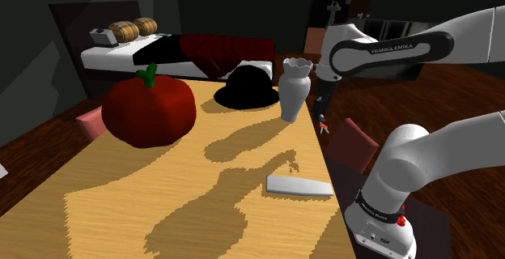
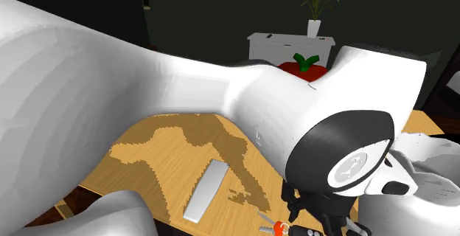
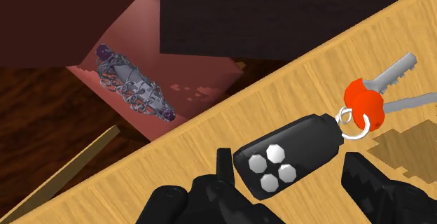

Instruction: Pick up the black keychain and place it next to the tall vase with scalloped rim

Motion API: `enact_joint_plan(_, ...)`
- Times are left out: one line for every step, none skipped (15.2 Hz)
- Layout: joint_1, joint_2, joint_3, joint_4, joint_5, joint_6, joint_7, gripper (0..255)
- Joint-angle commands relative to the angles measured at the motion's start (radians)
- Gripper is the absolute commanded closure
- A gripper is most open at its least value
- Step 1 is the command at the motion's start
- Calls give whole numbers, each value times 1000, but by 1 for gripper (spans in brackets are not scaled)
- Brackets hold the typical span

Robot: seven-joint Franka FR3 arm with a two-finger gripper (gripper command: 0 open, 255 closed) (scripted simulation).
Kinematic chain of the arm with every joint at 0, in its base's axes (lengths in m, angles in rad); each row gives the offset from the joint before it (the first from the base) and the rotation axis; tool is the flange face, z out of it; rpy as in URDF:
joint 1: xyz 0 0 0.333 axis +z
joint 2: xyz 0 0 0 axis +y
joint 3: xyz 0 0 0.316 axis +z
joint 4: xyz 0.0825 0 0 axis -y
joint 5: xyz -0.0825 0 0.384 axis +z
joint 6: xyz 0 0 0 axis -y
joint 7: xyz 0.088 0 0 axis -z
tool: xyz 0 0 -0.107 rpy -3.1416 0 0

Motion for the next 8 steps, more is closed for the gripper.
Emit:
enact_joint_plan(-3, 6, -6, -24, -6, 30, 0, 255)
enact_joint_plan(-4, 10, -9, -35, -9, 45, 1, 255)
enact_joint_plan(-4, 15, -12, -46, -11, 61, 1, 255)
enact_joint_plan(-5, 20, -15, -56, -14, 77, 2, 255)
enact_joint_plan(-6, 26, -18, -67, -17, 93, 2, 255)
enact_joint_plan(-7, 32, -21, -77, -20, 109, 2, 255)
enact_joint_plan(-8, 38, -24, -87, -23, 125, 3, 255)
enact_joint_plan(-9, 45, -27, -97, -25, 142, 3, 255)
